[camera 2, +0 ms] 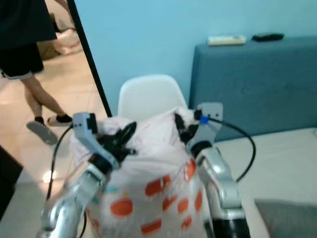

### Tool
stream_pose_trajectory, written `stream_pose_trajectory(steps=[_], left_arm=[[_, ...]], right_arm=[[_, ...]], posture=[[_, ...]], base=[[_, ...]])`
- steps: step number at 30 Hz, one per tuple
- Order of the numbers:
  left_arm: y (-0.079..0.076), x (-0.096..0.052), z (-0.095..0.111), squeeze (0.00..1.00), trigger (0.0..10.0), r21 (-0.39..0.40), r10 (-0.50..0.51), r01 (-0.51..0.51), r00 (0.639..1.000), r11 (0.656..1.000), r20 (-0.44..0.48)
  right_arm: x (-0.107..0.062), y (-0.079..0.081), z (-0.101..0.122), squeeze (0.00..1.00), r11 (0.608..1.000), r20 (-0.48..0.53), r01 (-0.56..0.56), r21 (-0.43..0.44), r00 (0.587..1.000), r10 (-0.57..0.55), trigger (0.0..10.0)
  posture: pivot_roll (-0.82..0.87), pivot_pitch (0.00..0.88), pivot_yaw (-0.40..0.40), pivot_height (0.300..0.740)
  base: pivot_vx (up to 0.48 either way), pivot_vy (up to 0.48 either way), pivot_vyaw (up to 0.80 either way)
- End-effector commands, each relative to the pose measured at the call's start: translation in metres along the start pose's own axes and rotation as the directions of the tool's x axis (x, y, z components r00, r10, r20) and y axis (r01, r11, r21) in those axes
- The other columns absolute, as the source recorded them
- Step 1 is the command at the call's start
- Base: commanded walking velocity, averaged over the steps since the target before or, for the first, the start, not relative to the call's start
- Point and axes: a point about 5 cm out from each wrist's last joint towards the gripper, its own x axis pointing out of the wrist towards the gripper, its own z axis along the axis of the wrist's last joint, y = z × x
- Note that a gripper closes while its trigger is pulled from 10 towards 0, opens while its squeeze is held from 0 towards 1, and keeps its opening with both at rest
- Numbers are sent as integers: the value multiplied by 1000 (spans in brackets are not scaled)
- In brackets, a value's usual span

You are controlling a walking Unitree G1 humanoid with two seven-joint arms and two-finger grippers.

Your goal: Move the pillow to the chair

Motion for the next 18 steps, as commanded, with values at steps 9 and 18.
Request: stream_pose_trajectory(steps=[9,18], left_arm=[[-25,-7,6,0,10000,-36,-197,197,980,980,9],[-29,-10,2,0,10000,-42,-249,247,968,968,-27]], right_arm=[[3,-13,5,0,989,36,119,-91,993,-116,10000],[1,-35,-9,0,933,-45,271,-238,956,-289,10000]], posture=[[-4,14,10,740],[-2,19,12,740]], base=[[137,0,0],[0,0,0]])
